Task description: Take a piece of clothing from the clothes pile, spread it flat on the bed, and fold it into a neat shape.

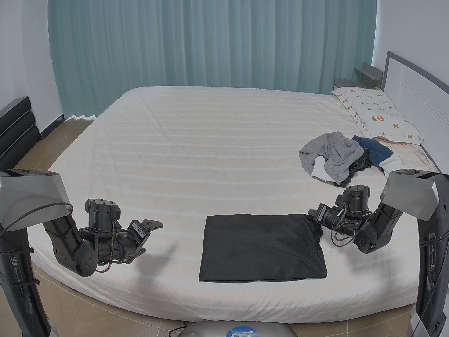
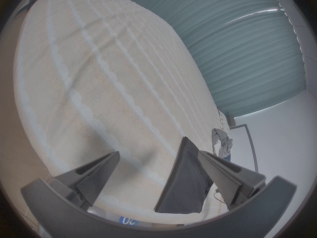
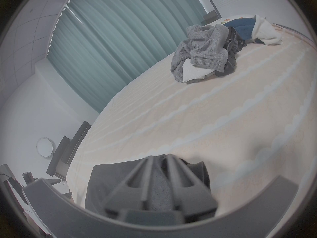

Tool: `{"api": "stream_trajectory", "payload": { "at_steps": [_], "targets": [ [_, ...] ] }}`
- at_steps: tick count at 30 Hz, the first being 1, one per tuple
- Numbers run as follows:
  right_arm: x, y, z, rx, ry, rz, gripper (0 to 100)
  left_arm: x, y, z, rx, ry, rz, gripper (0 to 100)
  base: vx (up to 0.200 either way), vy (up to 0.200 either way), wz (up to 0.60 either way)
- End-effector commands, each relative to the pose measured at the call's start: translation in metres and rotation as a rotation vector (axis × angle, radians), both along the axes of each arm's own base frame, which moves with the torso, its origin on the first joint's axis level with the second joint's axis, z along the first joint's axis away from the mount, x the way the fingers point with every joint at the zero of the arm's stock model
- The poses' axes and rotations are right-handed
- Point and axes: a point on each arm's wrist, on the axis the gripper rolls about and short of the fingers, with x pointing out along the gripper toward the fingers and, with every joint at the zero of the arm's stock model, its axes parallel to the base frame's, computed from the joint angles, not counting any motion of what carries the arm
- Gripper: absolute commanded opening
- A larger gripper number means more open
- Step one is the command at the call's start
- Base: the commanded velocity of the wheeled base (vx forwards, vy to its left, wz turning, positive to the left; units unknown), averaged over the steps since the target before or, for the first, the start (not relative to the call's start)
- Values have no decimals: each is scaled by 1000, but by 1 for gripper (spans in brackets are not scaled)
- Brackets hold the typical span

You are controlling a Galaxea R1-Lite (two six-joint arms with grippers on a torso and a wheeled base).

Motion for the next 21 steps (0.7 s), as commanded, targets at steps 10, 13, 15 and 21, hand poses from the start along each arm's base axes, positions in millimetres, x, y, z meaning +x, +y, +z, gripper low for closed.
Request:
{"api": "stream_trajectory", "payload": {
  "at_steps": [10,13,15,21],
  "targets": [
    [9,-18,-7,28,10,-100,100,0,0,-1,8,1,10,100,0,0,0],
    [8,-20,-12,26,23,-108,100,0,0,-1,8,1,10,100,0,0,0],
    [8,-23,-13,26,28,-118,100,0,0,-1,9,1,9,100,0,0,0],
    [9,-21,-7,91,22,-139,100,0,0,-1,9,1,9,100,0,0,0]
  ]
}}
